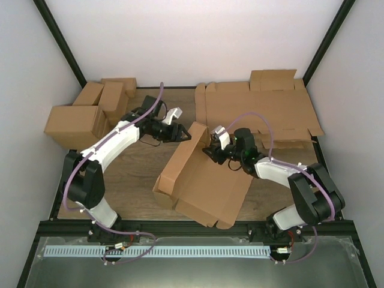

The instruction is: Fold the paper box

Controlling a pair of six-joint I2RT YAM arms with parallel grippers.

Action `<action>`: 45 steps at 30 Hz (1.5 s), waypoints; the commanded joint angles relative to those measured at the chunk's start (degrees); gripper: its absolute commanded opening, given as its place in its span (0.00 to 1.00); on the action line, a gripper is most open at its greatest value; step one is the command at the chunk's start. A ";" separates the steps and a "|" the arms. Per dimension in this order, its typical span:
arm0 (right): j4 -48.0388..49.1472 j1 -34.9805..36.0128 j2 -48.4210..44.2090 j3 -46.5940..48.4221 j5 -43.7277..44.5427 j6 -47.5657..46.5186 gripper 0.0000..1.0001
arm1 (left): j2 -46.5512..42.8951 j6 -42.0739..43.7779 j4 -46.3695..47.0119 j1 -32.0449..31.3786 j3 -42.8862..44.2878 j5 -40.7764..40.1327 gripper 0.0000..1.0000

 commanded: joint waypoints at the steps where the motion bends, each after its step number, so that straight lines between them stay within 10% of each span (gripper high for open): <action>1: -4.78 -1.50 -1.86 1.50 -4.44 -0.28 0.47 | 1.08 2.43 -1.65 -0.12 1.66 0.35 0.58; 14: -6.70 -9.13 -11.06 -3.78 -4.52 2.31 0.51 | 1.62 3.68 -2.58 -0.45 1.49 -1.04 0.54; 45: -1.55 -5.27 17.03 17.71 -13.92 -13.12 0.53 | 7.58 8.28 -3.67 -0.24 4.54 8.93 0.64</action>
